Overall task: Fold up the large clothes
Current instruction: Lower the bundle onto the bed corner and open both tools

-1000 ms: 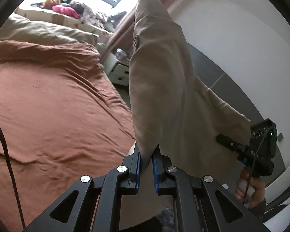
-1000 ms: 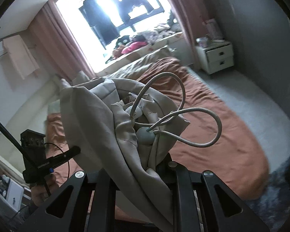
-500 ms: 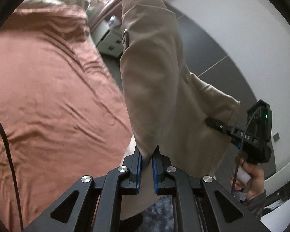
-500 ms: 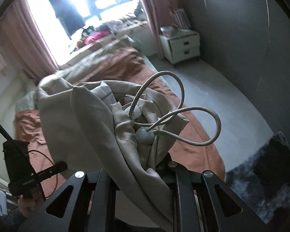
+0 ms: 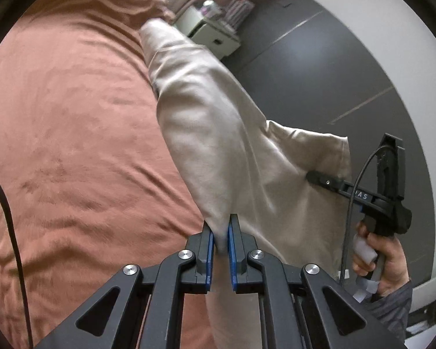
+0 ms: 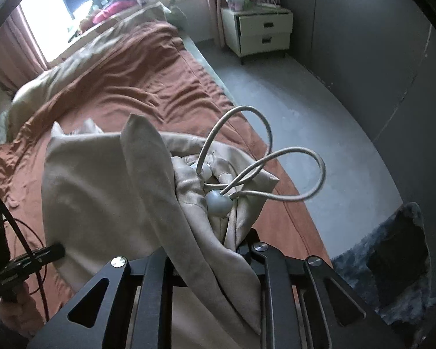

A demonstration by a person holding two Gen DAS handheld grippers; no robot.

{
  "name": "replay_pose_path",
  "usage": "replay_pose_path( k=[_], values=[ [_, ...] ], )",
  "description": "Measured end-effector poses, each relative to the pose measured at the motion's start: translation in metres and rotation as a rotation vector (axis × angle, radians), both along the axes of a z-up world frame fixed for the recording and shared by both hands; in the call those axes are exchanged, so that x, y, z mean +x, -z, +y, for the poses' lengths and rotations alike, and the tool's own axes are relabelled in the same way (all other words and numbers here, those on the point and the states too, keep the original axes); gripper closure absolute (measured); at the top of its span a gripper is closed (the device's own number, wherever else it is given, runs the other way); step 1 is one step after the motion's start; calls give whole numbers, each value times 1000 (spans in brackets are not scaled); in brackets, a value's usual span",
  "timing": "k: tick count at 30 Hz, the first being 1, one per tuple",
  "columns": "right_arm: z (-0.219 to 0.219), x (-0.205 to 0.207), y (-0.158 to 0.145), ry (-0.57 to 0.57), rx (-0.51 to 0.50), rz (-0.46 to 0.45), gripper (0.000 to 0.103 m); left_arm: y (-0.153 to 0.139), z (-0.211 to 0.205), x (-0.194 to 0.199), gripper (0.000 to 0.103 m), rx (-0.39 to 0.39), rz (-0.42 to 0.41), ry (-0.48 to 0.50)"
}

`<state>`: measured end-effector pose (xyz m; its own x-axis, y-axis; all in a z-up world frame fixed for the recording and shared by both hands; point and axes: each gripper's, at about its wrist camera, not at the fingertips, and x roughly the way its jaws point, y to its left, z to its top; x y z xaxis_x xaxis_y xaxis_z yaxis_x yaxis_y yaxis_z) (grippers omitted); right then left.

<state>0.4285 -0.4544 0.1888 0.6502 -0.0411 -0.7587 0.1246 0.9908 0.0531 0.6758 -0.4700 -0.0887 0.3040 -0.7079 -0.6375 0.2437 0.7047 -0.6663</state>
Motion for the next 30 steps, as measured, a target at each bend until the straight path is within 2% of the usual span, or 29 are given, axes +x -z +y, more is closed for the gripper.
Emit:
replay_pose_path(
  k=[2,4,6,8,9,13,17,22,30],
  values=[
    [0,24,12,26,-10,30,69,21,-1,13,93,30,35,-12],
    [-1,41,21,74,-38,47,62,40,-2,22,90,72,64,-15],
    [-2,48,29,140,-64,51,62,55,1,27,88,76,94,-12],
    [-5,42,26,228,-80,20,62,60,7,28,78,70,109,-15],
    [-6,37,23,261,-88,0,62,59,9,28,77,72,101,-13],
    [-9,-13,16,331,-44,-51,61,52,17,32,68,95,63,-3],
    [-3,-74,26,351,0,-60,61,54,15,33,68,98,78,24],
    [-32,-160,40,461,91,-118,61,60,9,46,68,106,82,42],
    [-49,-238,73,557,265,-164,61,59,2,41,68,116,77,72]
  ],
)
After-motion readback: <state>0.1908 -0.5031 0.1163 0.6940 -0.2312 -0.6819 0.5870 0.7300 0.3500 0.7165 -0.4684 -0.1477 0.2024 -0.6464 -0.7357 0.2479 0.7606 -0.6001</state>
